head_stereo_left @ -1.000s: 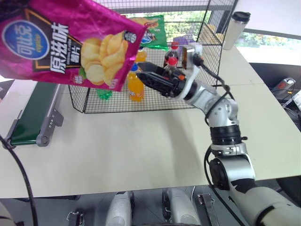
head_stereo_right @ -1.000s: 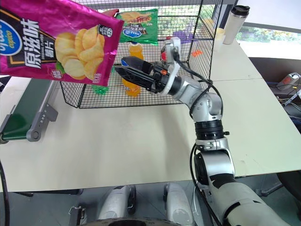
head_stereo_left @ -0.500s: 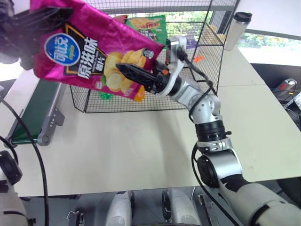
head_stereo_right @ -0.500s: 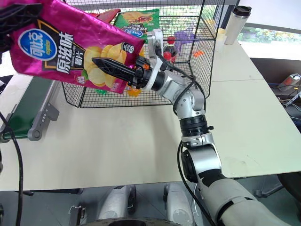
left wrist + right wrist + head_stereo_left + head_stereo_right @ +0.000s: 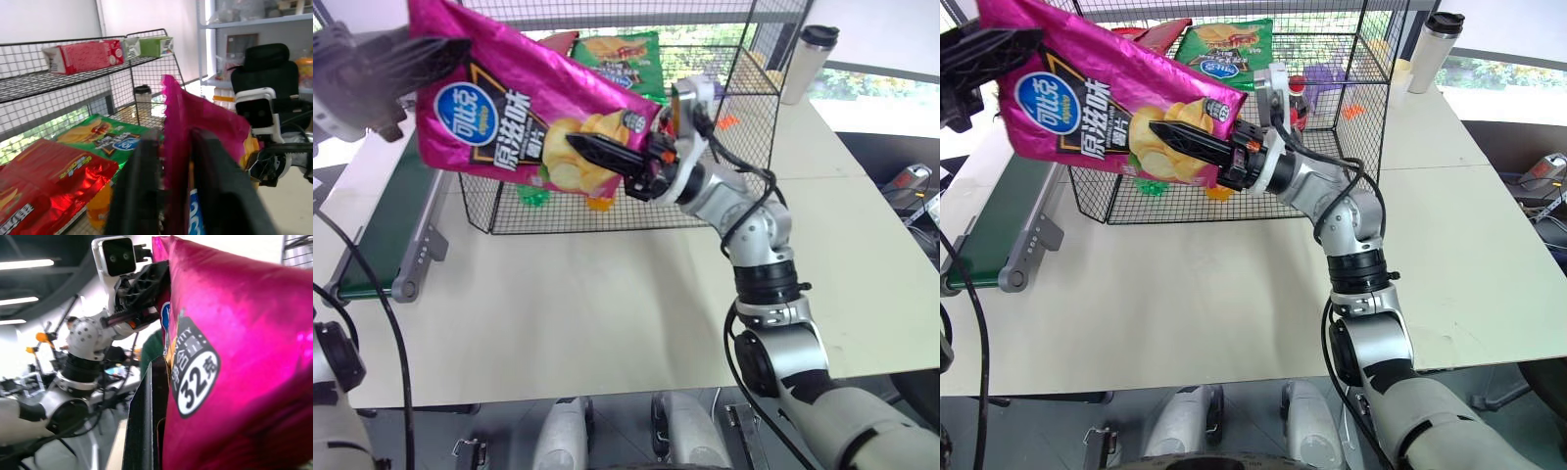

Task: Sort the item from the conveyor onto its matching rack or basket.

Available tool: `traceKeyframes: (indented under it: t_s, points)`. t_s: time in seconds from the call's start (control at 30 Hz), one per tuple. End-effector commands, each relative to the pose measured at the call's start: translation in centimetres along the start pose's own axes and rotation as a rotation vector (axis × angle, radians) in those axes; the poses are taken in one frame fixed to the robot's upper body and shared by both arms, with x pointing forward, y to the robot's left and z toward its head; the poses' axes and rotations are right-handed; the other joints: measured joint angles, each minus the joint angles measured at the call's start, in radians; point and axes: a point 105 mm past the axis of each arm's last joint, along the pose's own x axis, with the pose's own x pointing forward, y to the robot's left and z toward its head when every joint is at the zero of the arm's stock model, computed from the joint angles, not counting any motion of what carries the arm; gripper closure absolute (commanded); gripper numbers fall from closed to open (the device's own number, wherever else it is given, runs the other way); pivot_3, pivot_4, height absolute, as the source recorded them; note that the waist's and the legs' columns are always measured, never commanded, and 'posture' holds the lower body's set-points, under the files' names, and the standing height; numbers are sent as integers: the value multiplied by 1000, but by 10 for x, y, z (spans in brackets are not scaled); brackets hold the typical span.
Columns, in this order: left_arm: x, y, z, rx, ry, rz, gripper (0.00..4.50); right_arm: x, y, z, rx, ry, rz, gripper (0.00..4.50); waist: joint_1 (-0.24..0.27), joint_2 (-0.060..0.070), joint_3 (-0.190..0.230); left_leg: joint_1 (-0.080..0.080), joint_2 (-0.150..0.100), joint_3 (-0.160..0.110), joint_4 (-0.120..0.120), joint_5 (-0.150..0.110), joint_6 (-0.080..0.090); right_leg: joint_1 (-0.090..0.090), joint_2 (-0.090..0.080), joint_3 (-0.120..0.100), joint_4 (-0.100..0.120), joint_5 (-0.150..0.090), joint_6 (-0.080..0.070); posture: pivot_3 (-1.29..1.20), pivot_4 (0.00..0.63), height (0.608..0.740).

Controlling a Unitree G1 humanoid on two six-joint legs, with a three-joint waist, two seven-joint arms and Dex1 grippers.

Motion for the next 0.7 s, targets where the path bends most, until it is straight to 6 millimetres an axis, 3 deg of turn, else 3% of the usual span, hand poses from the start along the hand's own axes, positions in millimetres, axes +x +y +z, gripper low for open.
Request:
traceKeyframes:
  t_s: [0.03,0.07,0.13,0.23,0.47,0.6,0.7]
  points:
    - [-15,19,7,68,-29,160,2040,-9,9,21,-133,2,-35,4500,0,0,0,0,0,0,0,0,0,0,0,0,0,0,0,0,150,740]
    - [-21,25,4,74,-20,200,1625,-16,8,23,-164,17,-69,4500,1,0,0,0,0,0,0,0,0,0,0,0,0,0,0,0,150,740]
    - [-32,31,-4,75,2,254,1625,-34,5,31,-229,45,-162,4500,1,0,0,0,0,0,0,0,0,0,0,0,0,0,0,0,150,740]
    - [-36,25,-18,41,31,261,1625,-67,3,55,-352,72,-333,4500,5,0,0,0,0,0,0,0,0,0,-1,0,-1,0,0,0,150,740]
    - [8,-21,-48,-65,15,168,1625,-123,24,122,-622,76,-657,4500,19,-1,0,-1,-1,1,1,0,0,1,-3,0,-3,0,0,0,150,740]
    - [31,-32,-62,-100,-21,211,1625,-136,17,149,-769,44,-825,4500,16,-1,0,1,-1,2,1,0,0,2,-2,3,-2,0,0,0,150,740]
    - [45,-44,-82,-80,30,217,1625,-131,4,151,-865,64,-886,4500,4,-1,0,2,-1,2,1,0,0,2,-1,3,-2,0,0,0,150,740]
